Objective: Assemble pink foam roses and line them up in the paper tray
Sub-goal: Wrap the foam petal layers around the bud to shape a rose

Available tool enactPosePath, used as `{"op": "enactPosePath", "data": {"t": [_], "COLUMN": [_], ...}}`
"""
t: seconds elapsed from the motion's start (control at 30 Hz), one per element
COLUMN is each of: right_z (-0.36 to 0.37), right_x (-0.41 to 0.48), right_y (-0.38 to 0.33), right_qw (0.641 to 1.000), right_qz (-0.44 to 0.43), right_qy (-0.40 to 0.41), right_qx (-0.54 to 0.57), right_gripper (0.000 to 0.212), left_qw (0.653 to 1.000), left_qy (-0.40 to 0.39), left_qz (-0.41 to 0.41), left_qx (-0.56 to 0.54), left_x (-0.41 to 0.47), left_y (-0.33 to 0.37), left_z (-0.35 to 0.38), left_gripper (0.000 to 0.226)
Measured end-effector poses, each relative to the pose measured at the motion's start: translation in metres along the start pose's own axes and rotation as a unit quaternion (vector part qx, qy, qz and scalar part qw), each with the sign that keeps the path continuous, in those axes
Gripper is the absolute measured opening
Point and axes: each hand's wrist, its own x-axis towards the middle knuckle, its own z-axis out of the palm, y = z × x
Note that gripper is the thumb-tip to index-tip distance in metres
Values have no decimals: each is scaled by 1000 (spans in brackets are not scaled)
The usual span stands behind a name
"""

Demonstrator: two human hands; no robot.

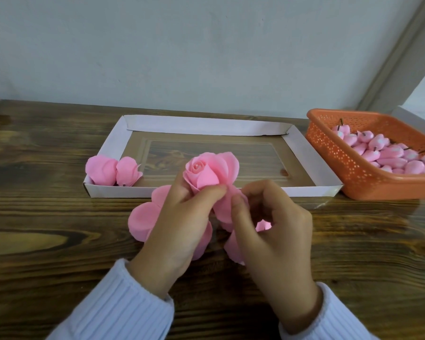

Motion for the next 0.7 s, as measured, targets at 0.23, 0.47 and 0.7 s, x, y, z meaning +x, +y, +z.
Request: {"op": "enactPosePath", "data": {"t": [0.23,0.47,0.7], "right_z": [1,-1,0], "right_x": [-1,0,-2], "right_y": [-2,3,-2], "right_qw": [999,998,1000], "right_qz": [-33,43,-12], "right_qy": [-6,27,-18], "right_qx": [-3,30,-16], "right_gripper": [9,10,8], "left_qw": [996,998,999], "left_qy": [-43,-50,-35], "left_qz": [-8,6,19], "left_qx": [-75,-36,12], "left_x": [-2,-1,-1], "left_y": [4,1,-4], "left_z": [3,0,-1], "left_gripper": [11,32,24]}}
